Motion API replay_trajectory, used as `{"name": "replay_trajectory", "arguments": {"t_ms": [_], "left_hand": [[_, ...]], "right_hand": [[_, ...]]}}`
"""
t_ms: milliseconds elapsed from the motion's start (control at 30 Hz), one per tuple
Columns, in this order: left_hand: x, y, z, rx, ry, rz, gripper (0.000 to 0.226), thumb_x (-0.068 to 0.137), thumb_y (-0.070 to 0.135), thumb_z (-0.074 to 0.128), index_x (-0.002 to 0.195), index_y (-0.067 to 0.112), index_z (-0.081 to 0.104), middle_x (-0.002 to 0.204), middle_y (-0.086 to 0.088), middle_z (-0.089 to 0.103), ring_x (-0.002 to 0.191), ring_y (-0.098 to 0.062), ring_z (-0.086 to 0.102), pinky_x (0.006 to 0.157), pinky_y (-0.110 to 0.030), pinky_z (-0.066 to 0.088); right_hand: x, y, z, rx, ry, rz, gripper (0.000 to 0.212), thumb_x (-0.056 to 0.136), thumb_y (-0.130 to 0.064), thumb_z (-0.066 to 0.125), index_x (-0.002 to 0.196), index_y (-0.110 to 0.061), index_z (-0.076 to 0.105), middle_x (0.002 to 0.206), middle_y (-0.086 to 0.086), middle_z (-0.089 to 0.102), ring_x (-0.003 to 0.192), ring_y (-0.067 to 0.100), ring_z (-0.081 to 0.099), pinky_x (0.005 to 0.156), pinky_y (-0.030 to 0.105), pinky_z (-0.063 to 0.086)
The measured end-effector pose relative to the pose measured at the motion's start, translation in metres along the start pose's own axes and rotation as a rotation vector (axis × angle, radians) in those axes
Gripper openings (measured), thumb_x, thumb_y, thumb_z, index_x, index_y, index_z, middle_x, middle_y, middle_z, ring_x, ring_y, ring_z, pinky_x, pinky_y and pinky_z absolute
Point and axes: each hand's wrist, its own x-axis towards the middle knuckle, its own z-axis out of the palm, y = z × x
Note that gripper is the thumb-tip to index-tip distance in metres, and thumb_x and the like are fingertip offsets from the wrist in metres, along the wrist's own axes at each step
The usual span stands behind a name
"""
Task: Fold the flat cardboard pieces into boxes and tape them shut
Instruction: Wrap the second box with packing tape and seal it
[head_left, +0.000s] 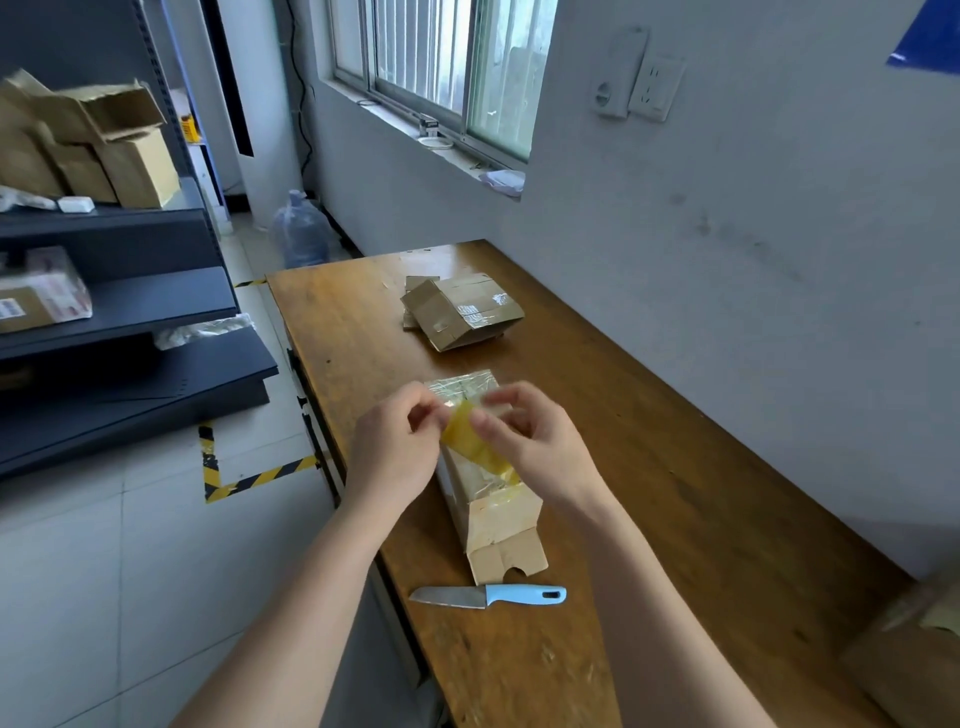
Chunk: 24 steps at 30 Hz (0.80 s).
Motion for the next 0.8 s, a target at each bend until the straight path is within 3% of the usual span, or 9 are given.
{"name": "replay_trajectory", "arguments": {"t_ms": [67,167,300,367,500,600,700,800], "left_hand": [[0.002,-0.003,0.001,-0.058,0.009,-0.052,0.014,0.092,0.024,0.061,0.078,0.027,0.061,0.071,0.013,0.059,0.068,0.001,0.055,0.054,-0.015,0.035],[0.006,-0.008,0.004,-0.092,-0.005,-0.107,0.013,0.092,0.026,0.06,0.079,0.024,0.062,0.074,0.009,0.061,0.072,-0.004,0.057,0.056,-0.021,0.039],[0.004,-0.011,0.011,-0.113,0.01,-0.182,0.016,0.094,0.025,0.058,0.078,0.025,0.057,0.076,0.006,0.062,0.073,-0.01,0.06,0.056,-0.023,0.041],[0.002,-0.01,0.012,-0.136,0.013,-0.191,0.016,0.094,0.024,0.058,0.078,0.026,0.057,0.078,0.006,0.063,0.074,-0.008,0.06,0.057,-0.022,0.042],[-0.002,-0.015,0.016,-0.408,0.036,-0.385,0.015,0.094,0.018,0.058,0.08,0.019,0.062,0.077,0.001,0.063,0.073,-0.014,0.06,0.065,-0.027,0.05],[-0.011,-0.025,0.024,-0.587,0.055,-0.568,0.014,0.095,0.013,0.057,0.082,0.013,0.064,0.072,0.0,0.062,0.065,-0.013,0.058,0.061,-0.025,0.047],[-0.023,-0.034,0.042,-0.652,0.042,-0.733,0.011,0.095,0.014,0.058,0.087,0.01,0.065,0.072,-0.001,0.062,0.063,-0.013,0.057,0.059,-0.025,0.047],[-0.031,-0.042,0.062,-0.731,0.044,-0.913,0.008,0.094,0.015,0.06,0.089,0.01,0.064,0.077,-0.005,0.063,0.064,-0.015,0.057,0.062,-0.029,0.05]], "right_hand": [[0.0,0.01,-0.005,-0.024,-0.104,0.004,0.024,0.089,-0.045,0.064,0.096,-0.022,0.063,0.087,0.0,0.063,0.08,0.011,0.059,0.07,0.027,0.05],[0.006,0.02,-0.008,-0.136,-0.086,-0.039,0.028,0.084,-0.051,0.068,0.083,-0.023,0.065,0.075,-0.001,0.06,0.073,0.016,0.057,0.064,0.036,0.048],[0.021,0.022,-0.013,-0.344,-0.038,-0.042,0.031,0.075,-0.063,0.068,0.077,-0.032,0.062,0.072,-0.011,0.061,0.069,0.006,0.06,0.05,0.02,0.049],[0.027,0.024,-0.018,-0.545,0.016,-0.032,0.036,0.072,-0.07,0.066,0.07,-0.036,0.057,0.065,-0.014,0.058,0.061,0.004,0.057,0.045,0.015,0.038],[0.035,0.025,-0.023,-0.694,0.15,-0.043,0.056,0.068,-0.082,0.055,0.055,-0.028,0.052,0.053,-0.012,0.052,0.051,0.006,0.051,0.044,0.019,0.029],[0.043,0.026,-0.028,-0.639,0.195,-0.05,0.055,0.073,-0.078,0.054,0.054,-0.026,0.054,0.052,-0.013,0.053,0.053,0.005,0.052,0.045,0.022,0.034],[0.049,0.029,-0.025,-0.753,0.102,-0.043,0.046,0.074,-0.073,0.06,0.066,-0.028,0.063,0.061,-0.013,0.058,0.061,0.007,0.057,0.05,0.025,0.046],[0.052,0.032,-0.015,-0.903,0.052,-0.122,0.038,0.078,-0.066,0.062,0.069,-0.029,0.062,0.061,-0.013,0.054,0.061,0.006,0.052,0.059,0.023,0.041]]}}
